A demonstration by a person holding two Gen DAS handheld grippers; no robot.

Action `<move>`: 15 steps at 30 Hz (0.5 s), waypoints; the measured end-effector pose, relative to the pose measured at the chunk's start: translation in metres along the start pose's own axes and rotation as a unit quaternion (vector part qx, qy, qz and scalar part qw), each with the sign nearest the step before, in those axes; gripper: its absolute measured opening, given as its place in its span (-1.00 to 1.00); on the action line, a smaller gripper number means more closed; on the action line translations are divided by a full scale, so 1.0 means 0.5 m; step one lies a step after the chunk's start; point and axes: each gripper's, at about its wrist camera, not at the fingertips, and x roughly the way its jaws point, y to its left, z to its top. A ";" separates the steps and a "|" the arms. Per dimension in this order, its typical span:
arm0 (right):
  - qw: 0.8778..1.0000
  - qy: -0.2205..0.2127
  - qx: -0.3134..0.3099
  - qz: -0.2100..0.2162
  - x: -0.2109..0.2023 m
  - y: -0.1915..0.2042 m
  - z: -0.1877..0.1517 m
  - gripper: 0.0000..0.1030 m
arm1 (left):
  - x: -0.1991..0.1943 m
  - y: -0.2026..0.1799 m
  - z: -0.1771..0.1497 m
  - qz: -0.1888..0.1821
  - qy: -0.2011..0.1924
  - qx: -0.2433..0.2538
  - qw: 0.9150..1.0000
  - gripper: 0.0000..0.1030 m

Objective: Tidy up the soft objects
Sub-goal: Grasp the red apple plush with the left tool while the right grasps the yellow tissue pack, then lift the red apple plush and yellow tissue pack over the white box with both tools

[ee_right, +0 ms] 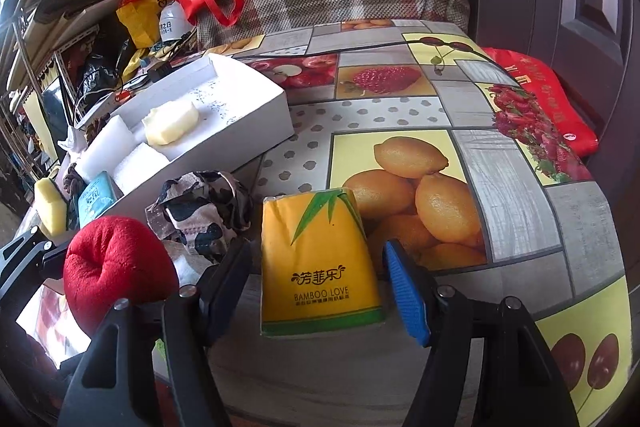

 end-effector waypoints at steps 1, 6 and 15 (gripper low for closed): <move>1.000 0.004 0.004 0.001 0.003 -0.002 0.001 0.33 | -0.001 0.003 0.000 0.001 -0.003 -0.002 1.000 0.21; 1.000 0.008 -0.004 -0.012 0.006 0.004 0.000 0.32 | -0.016 0.004 -0.002 0.016 -0.024 -0.007 1.000 0.21; 0.997 0.011 -0.049 -0.053 0.013 0.034 -0.003 -0.03 | -0.051 0.006 -0.007 0.040 -0.072 -0.008 0.997 0.21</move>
